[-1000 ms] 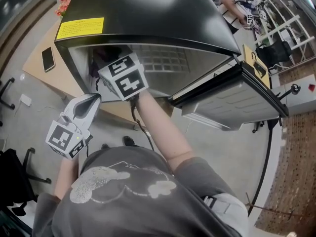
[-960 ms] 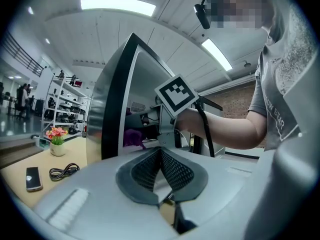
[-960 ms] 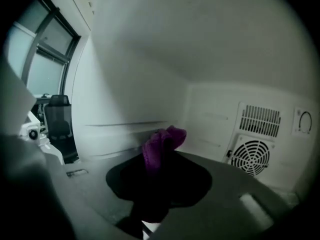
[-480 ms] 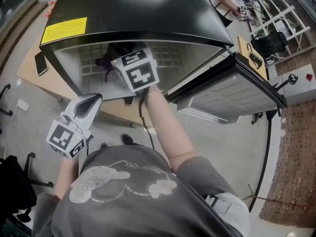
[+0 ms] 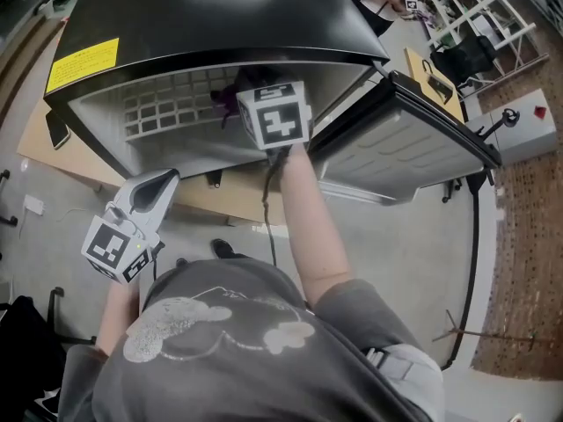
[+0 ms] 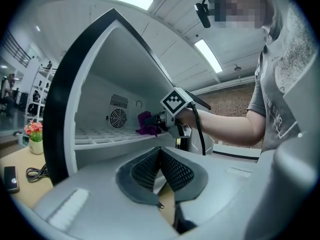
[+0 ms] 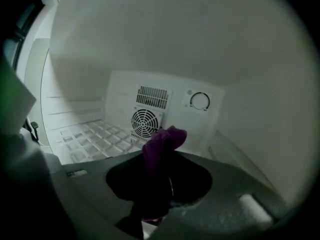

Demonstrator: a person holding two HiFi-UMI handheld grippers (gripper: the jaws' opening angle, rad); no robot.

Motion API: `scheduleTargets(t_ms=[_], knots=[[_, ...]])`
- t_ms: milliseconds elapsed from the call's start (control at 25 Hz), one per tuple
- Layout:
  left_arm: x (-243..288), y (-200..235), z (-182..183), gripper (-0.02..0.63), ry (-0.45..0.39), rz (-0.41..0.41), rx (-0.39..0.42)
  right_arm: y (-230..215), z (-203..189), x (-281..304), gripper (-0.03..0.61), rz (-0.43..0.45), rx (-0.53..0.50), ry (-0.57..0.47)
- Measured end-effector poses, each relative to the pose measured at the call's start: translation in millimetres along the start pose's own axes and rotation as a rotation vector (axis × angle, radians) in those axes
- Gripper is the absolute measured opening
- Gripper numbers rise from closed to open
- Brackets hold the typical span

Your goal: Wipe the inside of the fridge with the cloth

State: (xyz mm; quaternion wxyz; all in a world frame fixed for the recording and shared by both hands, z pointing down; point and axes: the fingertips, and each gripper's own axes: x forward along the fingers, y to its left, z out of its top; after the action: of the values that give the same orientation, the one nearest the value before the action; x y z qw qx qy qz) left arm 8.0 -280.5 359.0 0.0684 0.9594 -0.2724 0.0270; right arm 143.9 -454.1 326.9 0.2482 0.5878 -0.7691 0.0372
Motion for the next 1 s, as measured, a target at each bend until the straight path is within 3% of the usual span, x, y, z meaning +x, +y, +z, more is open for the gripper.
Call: scheduleTargets(t_ms=[160, 320, 440, 640, 1000], knots=[[6, -3, -5, 0.017, -0.014, -0.025, 0.0, -21, -6, -8, 0.083, -0.075, 0.036, -0.011], [11, -7, 0, 0.017, -0.003, -0.036, 0.001, -42, 9, -18, 0.083, -0.179, 0.132, -0.16], [12, -9, 1, 0.017, -0.003, -0.041, 0.0, -55, 14, -15, 0.083, -0.231, 0.219, -0.198], [10, -7, -3, 0.017, 0.006, -0.044, -0.003, -72, 5, -18, 0.083, -0.294, 0.349, -0.221], [15, -12, -4, 0.017, 0.014, -0.09, -0.01, -69, -19, -61, 0.083, -0.335, 0.4, -0.257]])
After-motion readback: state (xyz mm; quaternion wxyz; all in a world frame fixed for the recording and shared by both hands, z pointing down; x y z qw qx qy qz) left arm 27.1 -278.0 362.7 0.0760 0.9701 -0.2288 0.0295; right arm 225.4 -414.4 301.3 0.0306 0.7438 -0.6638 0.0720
